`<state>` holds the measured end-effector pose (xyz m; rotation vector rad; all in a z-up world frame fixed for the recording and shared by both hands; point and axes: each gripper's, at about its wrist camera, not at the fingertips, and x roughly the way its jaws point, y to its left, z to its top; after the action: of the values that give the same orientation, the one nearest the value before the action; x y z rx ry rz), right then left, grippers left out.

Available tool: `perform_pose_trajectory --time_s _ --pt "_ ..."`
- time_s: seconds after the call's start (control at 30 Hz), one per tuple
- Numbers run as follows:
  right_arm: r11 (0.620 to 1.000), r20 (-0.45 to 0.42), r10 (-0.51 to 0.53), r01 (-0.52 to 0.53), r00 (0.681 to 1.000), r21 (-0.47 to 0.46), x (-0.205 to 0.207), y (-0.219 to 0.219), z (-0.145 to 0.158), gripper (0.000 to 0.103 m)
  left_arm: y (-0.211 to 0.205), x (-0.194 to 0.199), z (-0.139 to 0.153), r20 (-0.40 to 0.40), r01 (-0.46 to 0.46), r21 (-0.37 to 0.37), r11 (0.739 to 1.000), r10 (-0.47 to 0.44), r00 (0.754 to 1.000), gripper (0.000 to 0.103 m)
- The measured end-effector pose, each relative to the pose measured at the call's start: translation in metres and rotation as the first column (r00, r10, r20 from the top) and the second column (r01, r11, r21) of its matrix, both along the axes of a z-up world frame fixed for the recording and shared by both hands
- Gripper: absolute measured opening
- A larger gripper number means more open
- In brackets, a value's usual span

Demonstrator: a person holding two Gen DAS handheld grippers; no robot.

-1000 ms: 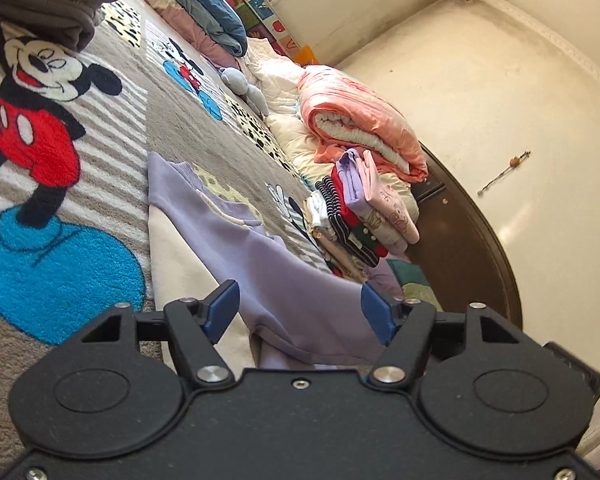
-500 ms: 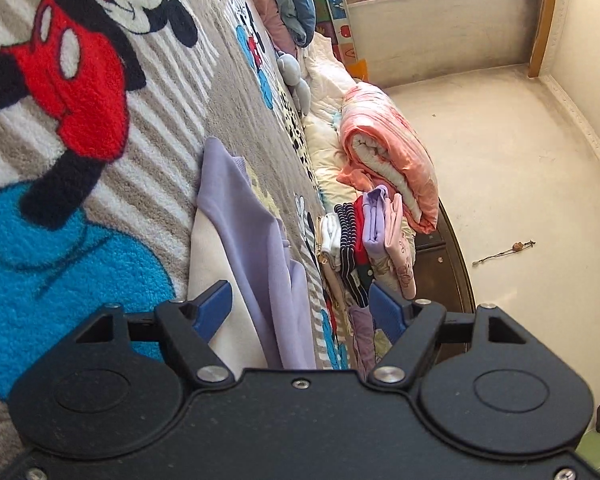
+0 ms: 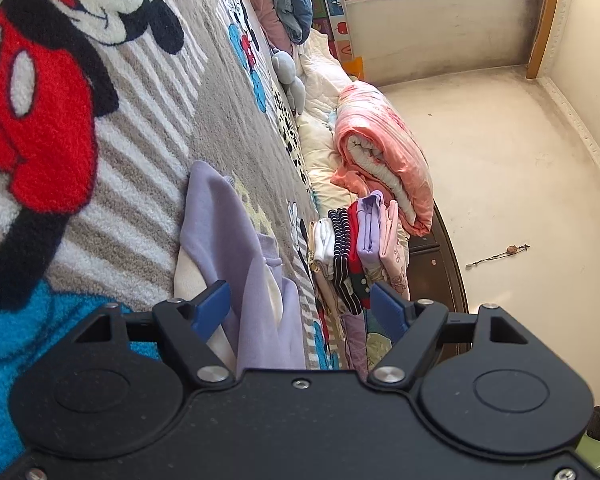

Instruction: Fold clothes

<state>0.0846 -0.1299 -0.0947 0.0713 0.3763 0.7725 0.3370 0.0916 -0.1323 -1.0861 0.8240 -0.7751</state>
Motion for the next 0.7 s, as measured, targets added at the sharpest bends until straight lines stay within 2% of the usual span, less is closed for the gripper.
perform_pose_trajectory --time_s 0.2,0.37,0.53,0.67,0.7 --pt "0.997 0.020 0.048 -0.047 0.999 -0.066 -0.009 0.017 -0.004 0.008 0.002 0.006 -0.002 -0.005 -0.002 -0.009 1.000 0.002 1.000 0.077" --pt "0.991 0.003 0.049 -0.049 0.999 -0.122 -0.014 0.021 -0.015 0.008 0.004 0.011 -0.004 -0.010 -0.006 -0.019 1.000 0.005 1.000 0.077" --pt "0.990 0.006 0.066 -0.065 0.998 -0.126 -0.018 0.021 -0.018 0.008 0.004 0.012 -0.004 -0.010 -0.007 -0.019 1.000 0.007 1.000 0.077" --pt "0.981 0.046 0.084 -0.074 0.995 -0.180 -0.025 0.021 -0.016 0.008 0.005 0.012 -0.005 -0.014 -0.012 -0.021 1.000 0.011 1.000 0.077" --pt "0.973 0.066 0.095 -0.078 0.993 -0.219 -0.027 0.024 -0.016 0.008 0.005 0.012 -0.005 -0.014 -0.012 -0.021 1.000 0.012 1.000 0.077"
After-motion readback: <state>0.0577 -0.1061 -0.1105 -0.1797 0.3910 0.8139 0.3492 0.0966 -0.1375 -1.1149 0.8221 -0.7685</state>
